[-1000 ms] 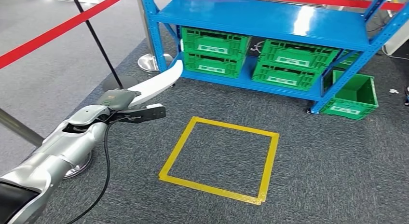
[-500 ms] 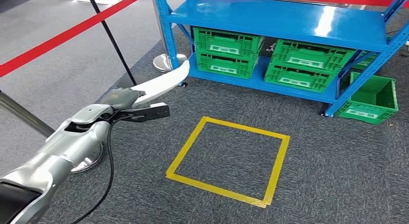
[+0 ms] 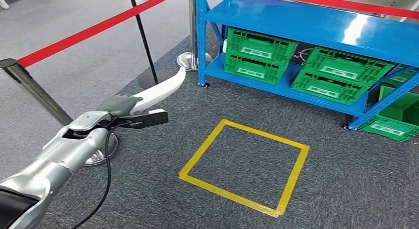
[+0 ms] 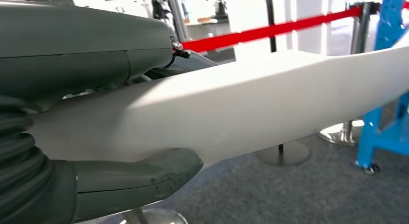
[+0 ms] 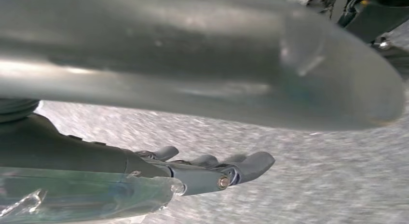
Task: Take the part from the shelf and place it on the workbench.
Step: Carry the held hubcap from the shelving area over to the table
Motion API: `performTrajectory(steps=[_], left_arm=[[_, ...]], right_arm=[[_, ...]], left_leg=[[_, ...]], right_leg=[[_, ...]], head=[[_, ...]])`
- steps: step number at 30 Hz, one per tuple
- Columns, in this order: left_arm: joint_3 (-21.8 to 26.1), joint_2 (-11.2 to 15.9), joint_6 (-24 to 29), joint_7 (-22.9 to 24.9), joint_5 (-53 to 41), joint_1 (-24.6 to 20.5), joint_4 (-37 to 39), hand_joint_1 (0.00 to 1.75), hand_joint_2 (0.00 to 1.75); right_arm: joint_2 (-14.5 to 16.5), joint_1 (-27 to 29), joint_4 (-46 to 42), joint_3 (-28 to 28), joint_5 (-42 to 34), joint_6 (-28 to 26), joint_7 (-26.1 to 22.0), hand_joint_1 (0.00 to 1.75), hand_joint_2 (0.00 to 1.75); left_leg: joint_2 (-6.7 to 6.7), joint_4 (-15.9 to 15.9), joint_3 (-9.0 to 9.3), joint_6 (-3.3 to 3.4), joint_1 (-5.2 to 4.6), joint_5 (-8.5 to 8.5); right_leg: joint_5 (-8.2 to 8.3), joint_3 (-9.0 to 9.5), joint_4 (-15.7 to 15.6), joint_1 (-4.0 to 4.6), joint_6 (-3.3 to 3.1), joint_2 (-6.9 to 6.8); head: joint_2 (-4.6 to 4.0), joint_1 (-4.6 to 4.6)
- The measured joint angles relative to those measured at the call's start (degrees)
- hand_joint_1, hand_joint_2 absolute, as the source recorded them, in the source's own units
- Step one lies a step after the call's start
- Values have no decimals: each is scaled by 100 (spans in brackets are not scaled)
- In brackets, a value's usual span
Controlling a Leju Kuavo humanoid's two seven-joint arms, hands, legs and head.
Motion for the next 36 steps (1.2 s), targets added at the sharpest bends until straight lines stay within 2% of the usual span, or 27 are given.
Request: performTrajectory(steps=[1,2,3,4,5,7,9,11,13,15,17,20,21,22,24,25,27,29,31,32,33,34,35,36], left_arm=[[0,10,-37,28,2,-2,3,175,175],[0,23,-91,55,12,4,5,175,175],[1,36,-128,70,23,16,9,175,175],[1,45,-133,66,28,27,16,175,175],[1,49,-118,51,29,35,23,175,175],[-1,47,-80,13,28,32,45,175,175],[-2,57,-51,-19,27,40,66,175,175],[-3,97,-35,-40,26,68,74,175,175],[-1,145,-18,-52,29,87,74,175,175],[0,185,-4,-56,38,108,74,175,175],[1,210,0,-56,44,130,74,175,175],[3,237,1,-59,49,159,74,175,175],[14,276,2,-62,56,197,74,175,175],[34,326,4,-66,64,233,66,175,175],[77,409,10,-73,78,296,36,175,175],[92,432,12,-74,79,316,19,175,175],[105,465,13,-74,79,376,3,175,175],[121,485,12,-74,79,414,-10,175,175],[134,490,10,-74,79,429,-20,175,175],[137,489,7,-74,79,440,-20,175,175],[137,483,1,-74,79,454,-20,175,175],[137,473,-6,-73,78,466,-20,175,175],[137,456,-14,-72,78,467,-20,175,175],[136,430,-25,-70,77,455,-20,175,175]], right_arm=[[1,-4,0,-4,17,-8,15,0,0],[1,-5,0,-8,42,-22,55,0,0],[0,1,0,-11,72,-36,94,0,0],[0,12,0,-13,97,-47,107,0,0],[0,25,0,-13,116,-49,99,0,0],[2,39,0,-14,143,-28,83,0,0],[4,41,0,-17,176,1,88,0,0],[11,38,-1,-19,209,11,97,0,0],[21,28,-2,-20,232,8,102,0,0],[27,26,-2,-20,258,-2,118,0,0],[30,30,-2,-20,277,-7,132,0,0],[34,32,-2,-20,288,-9,135,0,0],[47,32,-2,-20,302,-11,138,0,0],[66,31,-2,-20,320,-14,144,0,0],[103,21,-2,-21,359,-15,162,0,0],[111,15,-2,-21,374,-13,172,0,0],[112,7,-2,-21,402,-8,184,0,0],[112,2,-2,-22,421,-4,186,0,0],[112,8,-2,-22,430,-1,188,0,0],[113,15,-2,-22,431,1,189,0,0],[114,22,-2,-22,431,4,188,0,0],[114,26,-2,-22,428,8,185,0,0],[114,27,-2,-22,426,13,180,0,0],[113,25,-2,-22,425,19,175,0,0]], left_leg=[[-36,1,1,4,-6,-1],[-76,2,2,7,-12,-3],[-122,2,4,7,-16,-3],[-177,3,7,5,-17,-2],[-233,4,10,0,-15,0],[-343,9,-10,-38,-18,15],[-445,-6,-47,-112,-1,51],[-499,-29,-67,-189,19,78],[-335,181,-177,-242,7,-75],[-116,796,-473,-280,0,-414],[-60,1246,-691,-302,3,-620],[-55,1430,-783,-311,5,-669],[-46,1408,-772,-316,6,-597],[81,1080,-586,-324,2,-433],[260,296,-164,-272,-8,-78],[324,-9,1,-231,-19,11],[207,-19,-10,-141,-22,14],[119,-26,-11,-70,-6,30],[25,-29,-15,-23,4,42],[-31,-29,-16,-12,1,44],[-91,-28,-17,-7,-2,44],[-156,-26,-16,-8,-4,45],[-220,-25,-15,-10,-4,47],[-285,-23,-12,-15,-1,49]], right_leg=[[-125,-185,371,2,-2,22],[-150,-302,577,3,-8,32],[-63,-316,558,4,-21,40],[119,-215,305,2,-37,61],[346,-32,-101,-5,-56,123],[615,317,-820,-35,-80,351],[634,430,-1047,-39,-98,453],[658,443,-1083,-34,-150,353],[686,465,-1130,-52,-216,244],[691,474,-1149,-53,-248,137],[688,474,-1148,-49,-254,81],[687,474,-1148,-48,-256,47],[684,476,-1146,-48,-255,-6],[670,483,-1135,-33,-236,-97],[628,490,-1104,11,-184,-279],[609,502,-1095,31,-153,-349],[586,523,-1100,27,-108,-420],[426,454,-911,7,-52,-301],[64,168,-251,-1,-24,-79],[-111,-26,165,-1,-23,-16],[-207,-185,485,1,-27,20],[-194,-260,611,2,-34,39],[-66,-220,489,2,-47,54],[140,-77,163,-3,-61,89]], head=[[0,1],[0,1],[0,1],[0,1],[0,2],[0,0],[0,-3],[0,-3],[0,-32],[0,-61],[0,-63],[0,-63],[0,-64],[0,-69],[0,-66],[0,-59],[0,-35],[0,-24],[0,-11],[0,-9],[0,-9],[0,-8],[0,-8],[0,-8]])
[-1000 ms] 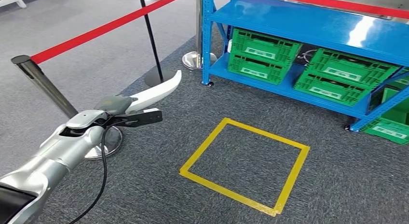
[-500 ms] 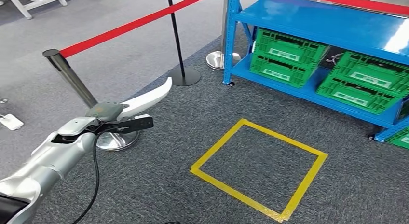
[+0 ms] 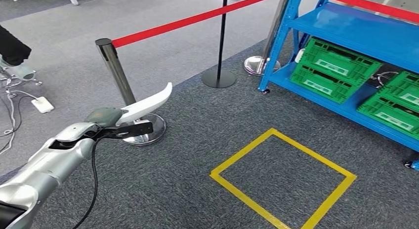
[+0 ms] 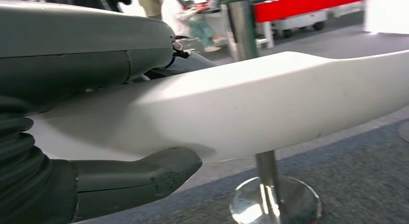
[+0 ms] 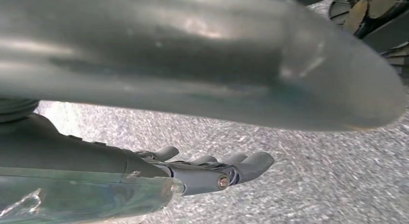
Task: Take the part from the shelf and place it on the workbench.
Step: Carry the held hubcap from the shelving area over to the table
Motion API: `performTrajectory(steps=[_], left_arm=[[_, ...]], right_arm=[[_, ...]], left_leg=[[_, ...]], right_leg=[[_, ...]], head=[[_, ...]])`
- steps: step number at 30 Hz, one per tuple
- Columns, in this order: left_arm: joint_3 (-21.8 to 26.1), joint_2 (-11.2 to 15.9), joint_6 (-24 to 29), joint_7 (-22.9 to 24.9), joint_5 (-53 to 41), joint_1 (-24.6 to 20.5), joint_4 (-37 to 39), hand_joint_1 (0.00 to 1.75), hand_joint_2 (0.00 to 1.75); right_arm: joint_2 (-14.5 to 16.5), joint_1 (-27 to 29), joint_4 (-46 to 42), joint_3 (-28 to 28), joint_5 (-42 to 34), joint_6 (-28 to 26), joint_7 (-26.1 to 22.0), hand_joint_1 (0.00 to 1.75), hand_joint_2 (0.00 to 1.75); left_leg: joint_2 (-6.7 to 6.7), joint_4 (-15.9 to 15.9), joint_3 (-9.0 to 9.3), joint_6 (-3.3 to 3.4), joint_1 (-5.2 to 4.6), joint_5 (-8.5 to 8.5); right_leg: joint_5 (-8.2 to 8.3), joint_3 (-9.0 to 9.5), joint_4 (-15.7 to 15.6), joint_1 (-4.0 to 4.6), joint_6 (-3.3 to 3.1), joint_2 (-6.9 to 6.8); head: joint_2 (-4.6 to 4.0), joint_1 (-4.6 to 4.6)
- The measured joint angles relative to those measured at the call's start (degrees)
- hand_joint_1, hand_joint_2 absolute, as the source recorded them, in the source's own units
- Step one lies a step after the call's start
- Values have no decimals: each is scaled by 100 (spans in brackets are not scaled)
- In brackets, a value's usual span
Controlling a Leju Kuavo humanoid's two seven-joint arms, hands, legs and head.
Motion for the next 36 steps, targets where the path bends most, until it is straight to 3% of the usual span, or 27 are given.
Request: performTrajectory(steps=[1,3,4,6,7,9,11,13,14,15,17,19,21,23,25,27,28,29,30,32,33,34,36], left_arm=[[-1,-35,-11,6,-2,-26,0,175,175],[-5,-118,-31,19,-5,-107,2,175,175],[-7,-149,-33,23,-2,-143,4,175,175],[-5,-179,-21,24,21,-178,7,175,175],[0,-181,-11,23,45,-183,9,175,175],[16,-191,15,19,107,-208,15,175,175],[38,-207,74,15,146,-231,28,175,175],[48,-214,179,28,112,-219,46,175,175],[49,-212,278,48,58,-211,54,175,175],[51,-208,418,74,-7,-207,59,175,175],[68,-205,737,116,-120,-215,60,175,175],[95,-214,920,127,-157,-217,54,175,175],[139,-208,995,126,-164,-184,46,175,175],[225,-190,1052,141,-163,-157,20,175,175],[330,-181,1031,167,-154,-175,-29,175,175],[429,-154,867,166,-62,-213,-70,175,175],[479,-130,741,150,16,-230,-81,175,175],[525,-102,610,131,99,-249,-86,175,175],[568,-73,501,114,162,-271,-89,175,175],[639,-27,386,100,229,-329,-96,175,175],[668,-10,319,102,262,-372,-97,175,175],[691,7,237,105,303,-416,-94,175,175],[713,60,88,103,373,-485,-72,175,175]], right_arm=[[-2,-2,0,-1,-1,8,-2,0,0],[-5,-9,0,-4,-1,28,-2,0,0],[-5,-14,0,-7,-1,35,-7,0,0],[-3,-26,0,-11,-1,39,-35,0,0],[-3,-34,-1,-12,-1,39,-56,0,0],[-4,-41,-3,-14,3,39,-95,0,0],[-10,-31,-4,-16,11,33,-121,0,0],[-14,-22,-4,-22,16,20,-131,0,0],[-14,-23,-4,-28,16,15,-132,0,0],[-13,-28,-4,-37,16,10,-132,0,0],[-9,-34,-5,-52,16,1,-124,0,0],[-8,-36,-5,-66,16,-10,-112,0,0],[-8,-42,-5,-88,22,-26,-87,0,0],[-8,-46,-7,-110,34,-66,-57,0,0],[-7,-42,-7,-134,43,-113,-59,0,0],[-7,-36,-7,-153,49,-135,-89,0,0],[-9,-34,-7,-159,52,-139,-107,0,0],[-12,-34,-8,-167,55,-142,-121,0,0],[-15,-35,-11,-176,60,-142,-132,0,0],[-22,-36,-22,-195,67,-144,-143,0,0],[-24,-37,-26,-202,71,-149,-148,0,0],[-25,-38,-28,-210,76,-155,-156,0,0],[-25,-44,-29,-233,90,-167,-181,0,0]], left_leg=[[-66,2,-1,-10,6,5],[-193,12,-30,-61,10,25],[-253,7,-52,-100,19,45],[-342,-26,-80,-182,39,90],[-290,-19,-95,-214,37,79],[-34,278,-247,-264,19,-126],[193,1018,-600,-303,15,-504],[234,1568,-859,-329,17,-669],[246,1537,-836,-333,17,-593],[282,1282,-693,-331,16,-433],[482,493,-244,-321,1,-117],[601,41,4,-251,-22,-17],[516,-8,9,-150,-35,-20],[425,-18,7,-78,-21,-7],[337,-23,7,-24,1,5],[242,-21,7,0,-2,4],[195,-20,7,3,-6,3],[149,-19,10,3,-7,3],[102,-17,14,0,-6,3],[14,-9,18,-25,-5,4],[-31,0,9,-50,-7,7],[-69,3,-6,-82,-7,16],[-140,-13,-32,-158,8,50]], right_leg=[[208,194,-430,-12,-13,107],[435,500,-1078,-40,-25,329],[456,558,-1203,-40,-34,394],[472,569,-1229,-24,-78,325],[492,575,-1248,-25,-114,275],[525,588,-1296,-37,-181,164],[527,588,-1306,-25,-211,36],[521,587,-1305,-17,-218,-103],[518,588,-1304,-17,-217,-169],[513,592,-1302,-17,-210,-233],[487,601,-1281,1,-171,-346],[457,609,-1262,34,-115,-436],[443,634,-1276,41,-64,-523],[347,613,-1188,22,-7,-460],[30,372,-645,7,35,-225],[-323,-26,183,6,45,-74],[-378,-165,436,8,42,-52],[-315,-199,457,8,34,-44],[-140,-114,229,6,21,-32],[281,256,-590,-11,0,82],[411,422,-936,-21,-8,147],[465,518,-1132,-23,-16,198],[470,558,-1216,-7,-61,188]], head=[[0,2],[0,-2],[0,-3],[0,-2],[0,-9],[0,-51],[0,-88],[0,-90],[0,-90],[0,-91],[0,-95],[0,-85],[0,-70],[0,-64],[0,-50],[0,-43],[0,-43],[0,-43],[0,-43],[0,-44],[0,-47],[0,-49],[0,-51]])
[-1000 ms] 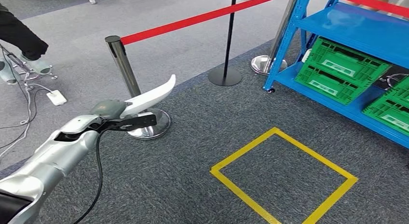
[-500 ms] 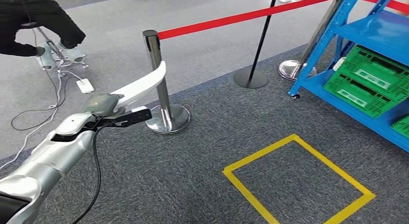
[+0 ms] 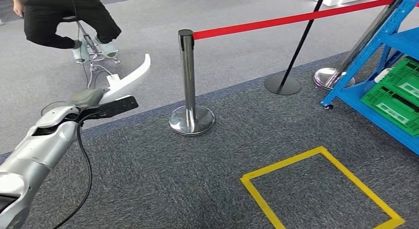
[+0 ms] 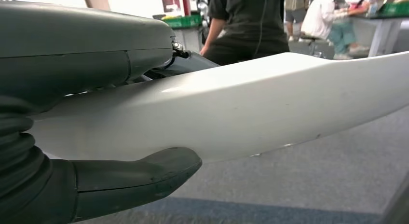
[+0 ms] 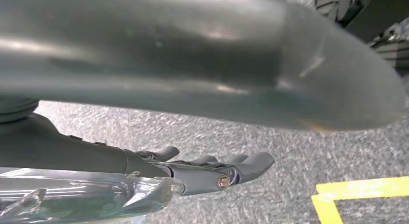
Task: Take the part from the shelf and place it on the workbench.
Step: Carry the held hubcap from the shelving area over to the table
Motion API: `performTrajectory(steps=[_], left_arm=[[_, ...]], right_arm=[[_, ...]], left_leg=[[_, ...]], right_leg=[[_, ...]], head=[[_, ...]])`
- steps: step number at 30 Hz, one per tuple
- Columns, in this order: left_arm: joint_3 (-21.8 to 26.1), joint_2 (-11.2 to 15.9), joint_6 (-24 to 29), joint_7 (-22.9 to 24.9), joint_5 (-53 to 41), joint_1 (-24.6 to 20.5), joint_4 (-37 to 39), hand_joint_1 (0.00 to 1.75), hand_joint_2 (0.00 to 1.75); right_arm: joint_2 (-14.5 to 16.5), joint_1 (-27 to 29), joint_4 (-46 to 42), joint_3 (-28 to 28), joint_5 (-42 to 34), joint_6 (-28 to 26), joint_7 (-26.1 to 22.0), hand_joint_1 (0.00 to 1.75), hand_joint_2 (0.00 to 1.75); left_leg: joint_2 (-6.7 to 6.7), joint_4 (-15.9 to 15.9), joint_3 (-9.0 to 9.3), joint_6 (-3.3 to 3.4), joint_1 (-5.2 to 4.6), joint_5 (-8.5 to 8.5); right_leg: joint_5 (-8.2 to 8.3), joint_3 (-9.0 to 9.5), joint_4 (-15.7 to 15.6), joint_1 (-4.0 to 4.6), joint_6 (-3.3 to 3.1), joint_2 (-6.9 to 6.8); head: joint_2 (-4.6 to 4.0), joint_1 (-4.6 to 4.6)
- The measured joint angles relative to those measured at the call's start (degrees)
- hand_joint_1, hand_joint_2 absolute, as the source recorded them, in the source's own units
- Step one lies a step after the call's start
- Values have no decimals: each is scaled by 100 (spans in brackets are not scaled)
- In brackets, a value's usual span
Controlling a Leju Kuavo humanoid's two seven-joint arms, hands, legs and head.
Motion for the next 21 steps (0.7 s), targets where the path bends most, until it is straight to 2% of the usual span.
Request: performTrajectory(steps=[2,3,5,6,7,8,9,11,13,14,16,18,19,21], left_arm=[[8,79,-43,-59,51,-39,37,175,175],[12,112,-45,-100,79,-65,56,175,175],[21,163,-44,-161,115,-120,96,175,175],[23,176,-44,-174,123,-135,118,175,175],[23,187,-44,-181,123,-139,140,175,175],[24,200,-42,-186,121,-138,159,175,175],[24,211,-36,-188,113,-140,175,175,175],[22,240,-16,-187,57,-170,199,175,175],[16,268,2,-181,-19,-232,228,175,175],[10,286,5,-179,-56,-255,249,175,175],[-8,341,4,-198,-131,-278,299,175,175],[-25,399,-6,-243,-180,-314,348,175,175],[-28,418,-14,-268,-190,-339,367,175,175],[-28,442,-80,-348,-102,-376,403,175,175]], right_arm=[[-2,-14,-2,-16,18,-2,-20,0,0],[-3,-19,-4,-20,25,-3,-23,0,0],[-7,-10,-8,-25,30,-3,-26,0,0],[-8,-2,-8,-28,30,-3,-27,0,0],[-9,4,-8,-32,30,-1,-27,0,0],[-9,4,-8,-34,31,0,-26,0,0],[-9,2,-8,-37,32,-2,-23,0,0],[-11,-4,-10,-46,38,-9,-15,0,0],[-22,-4,-16,-56,51,-16,-10,0,0],[-29,-3,-20,-59,61,-17,-9,0,0],[-38,-1,-23,-62,87,-16,-14,0,0],[-44,-3,-25,-62,111,-12,-27,0,0],[-45,-3,-25,-62,120,-9,-35,0,0],[-48,4,-25,-62,134,-6,-45,0,0]], left_leg=[[57,42,-35,-63,13,-45],[138,192,-108,-88,10,-150],[312,840,-415,-121,3,-505],[347,1234,-605,-135,4,-669],[362,1524,-746,-146,6,-755],[368,1630,-800,-151,7,-736],[379,1505,-736,-152,8,-611],[486,781,-347,-152,9,-239],[590,162,-24,-109,-5,-65],[607,44,30,-75,-17,-65],[555,20,25,8,-29,-74],[515,15,27,81,-17,-63],[495,10,29,110,-8,-58],[443,11,29,141,-9,-60]], right_leg=[[38,11,-42,-1,-85,-57],[57,19,-69,-7,-122,-86],[71,24,-95,-8,-160,-148],[71,24,-95,-5,-163,-185],[69,24,-94,-3,-165,-222],[67,24,-92,-3,-164,-259],[64,26,-90,-5,-159,-297],[48,34,-79,-3,-131,-359],[16,21,-37,27,-80,-408],[4,15,-26,42,-57,-432],[-12,15,-29,44,-15,-478],[-148,-60,136,31,33,-424],[-302,-183,402,27,54,-368],[-673,-566,1219,26,74,-270]], head=[[0,-10],[0,-26],[0,-59],[0,-62],[0,-62],[0,-63],[0,-63],[0,-64],[0,-61],[0,-56],[0,-44],[0,-32],[0,-21],[0,-1]])
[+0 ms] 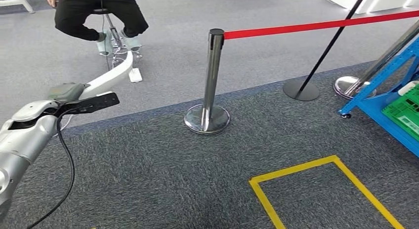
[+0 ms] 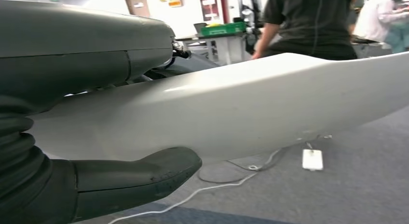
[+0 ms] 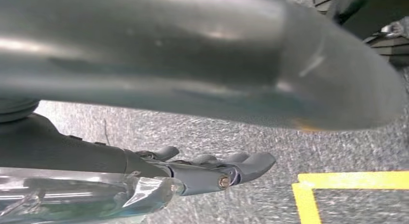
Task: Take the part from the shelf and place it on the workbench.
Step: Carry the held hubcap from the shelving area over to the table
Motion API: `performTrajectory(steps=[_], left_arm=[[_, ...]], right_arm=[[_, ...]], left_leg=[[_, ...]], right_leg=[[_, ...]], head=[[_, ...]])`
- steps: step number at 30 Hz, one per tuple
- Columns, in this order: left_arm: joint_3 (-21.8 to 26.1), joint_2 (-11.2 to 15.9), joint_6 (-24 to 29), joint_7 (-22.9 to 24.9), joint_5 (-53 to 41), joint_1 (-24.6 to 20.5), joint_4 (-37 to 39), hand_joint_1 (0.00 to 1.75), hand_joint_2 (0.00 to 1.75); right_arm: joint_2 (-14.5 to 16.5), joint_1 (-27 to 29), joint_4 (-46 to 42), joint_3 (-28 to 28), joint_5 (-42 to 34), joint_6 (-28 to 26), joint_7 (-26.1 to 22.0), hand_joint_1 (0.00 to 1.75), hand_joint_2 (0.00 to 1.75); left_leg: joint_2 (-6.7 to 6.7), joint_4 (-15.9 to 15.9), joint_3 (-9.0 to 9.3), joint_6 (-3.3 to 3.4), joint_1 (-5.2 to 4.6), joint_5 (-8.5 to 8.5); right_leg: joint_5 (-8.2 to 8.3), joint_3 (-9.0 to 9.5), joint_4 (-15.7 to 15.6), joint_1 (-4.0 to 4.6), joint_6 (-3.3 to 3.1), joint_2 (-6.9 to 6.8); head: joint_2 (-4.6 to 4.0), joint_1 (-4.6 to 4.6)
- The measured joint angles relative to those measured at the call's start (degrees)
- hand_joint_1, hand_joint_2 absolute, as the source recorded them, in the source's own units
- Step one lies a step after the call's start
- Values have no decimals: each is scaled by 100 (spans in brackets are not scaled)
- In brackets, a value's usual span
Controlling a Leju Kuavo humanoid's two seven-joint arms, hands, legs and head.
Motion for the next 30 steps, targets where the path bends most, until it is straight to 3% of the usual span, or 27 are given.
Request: performTrajectory(steps=[1,2,3,5,7,10,12,13,15,17,18,19,21,23,24,26,27,28,30], left_arm=[[8,10,-67,-61,98,-4,17,175,175],[16,22,-145,-128,208,-1,31,175,175],[22,35,-217,-186,292,6,40,175,175],[23,91,-302,-246,358,19,46,175,175],[23,192,-344,-256,383,32,46,175,175],[26,373,-414,-255,443,101,40,175,175],[26,462,-439,-251,460,159,24,175,175],[26,491,-444,-248,461,174,17,175,175],[25,520,-455,-241,461,197,15,175,175],[22,529,-471,-226,460,242,16,175,175],[22,534,-476,-219,460,262,16,175,175],[21,544,-480,-210,460,274,15,175,175],[21,572,-482,-196,463,277,14,175,175],[21,591,-480,-178,470,302,4,175,175],[21,597,-479,-169,472,331,-3,175,175],[20,618,-479,-149,465,391,-18,175,175],[19,625,-479,-142,461,404,-26,175,175],[19,628,-479,-136,459,403,-38,175,175],[15,609,-480,-126,459,395,-60,175,175]], right_arm=[[0,6,0,0,13,1,-2,0,0],[-1,11,-1,0,31,0,-4,0,0],[-2,12,-1,0,55,-1,-12,0,0],[-5,2,-1,1,102,-7,-44,0,0],[-4,-10,1,3,147,-12,-75,0,0],[-3,-7,2,7,232,6,-85,0,0],[-3,-13,1,9,281,26,-75,0,0],[-4,-15,1,10,295,31,-72,0,0],[-5,-12,0,11,308,37,-60,0,0],[-4,-9,1,13,341,48,-36,0,0],[-2,-10,2,16,367,51,-22,0,0],[3,-10,2,20,389,52,-8,0,0],[9,-10,1,29,421,49,7,0,0],[7,-8,1,40,443,38,5,0,0],[5,-8,1,46,452,31,-3,0,0],[6,-11,2,54,461,26,-27,0,0],[7,-12,2,57,463,27,-39,0,0],[9,-12,2,60,466,33,-46,0,0],[14,-3,5,64,474,49,-34,0,0]], left_leg=[[-34,1,0,3,-2,-1],[-72,2,1,4,-4,-2],[-114,3,3,3,-3,-2],[-186,7,14,-14,5,-5],[-229,21,9,-62,-6,-9],[-284,-4,-4,-162,-1,23],[-245,89,-58,-216,6,-64],[-198,284,-152,-236,5,-193],[-105,1012,-499,-267,5,-564],[-80,1586,-780,-289,9,-740],[-69,1584,-780,-295,12,-671],[-39,1363,-664,-299,16,-512],[191,607,-250,-319,6,-175],[379,129,4,-273,-14,-62],[389,71,23,-239,-29,-81],[262,69,5,-149,-24,-72],[208,68,2,-110,-18,-65],[154,66,1,-71,-9,-56],[38,65,-1,-21,-7,-49]], right_leg=[[-108,-175,343,1,1,17],[-104,-266,491,1,-3,25],[12,-248,400,1,-14,32],[440,77,-347,-5,-46,104],[697,410,-1035,-13,-65,216],[730,496,-1196,5,-117,218],[755,505,-1231,-2,-188,156],[765,511,-1251,-9,-220,116],[764,512,-1262,-6,-256,21],[758,512,-1261,0,-263,-83],[757,512,-1260,0,-262,-134],[753,516,-1259,-1,-255,-186],[728,524,-1235,17,-217,-277],[690,529,-1200,61,-168,-356],[674,534,-1192,81,-150,-403],[636,549,-1182,70,-112,-445],[568,521,-1104,56,-84,-364],[442,437,-909,44,-57,-247],[74,108,-189,31,-32,-18]], head=[[0,2],[0,3],[0,5],[0,12],[0,10],[0,5],[0,-4],[0,-13],[0,-27],[0,-26],[0,-26],[0,-26],[0,-33],[0,-28],[0,-21],[0,0],[0,5],[0,15],[0,35]])
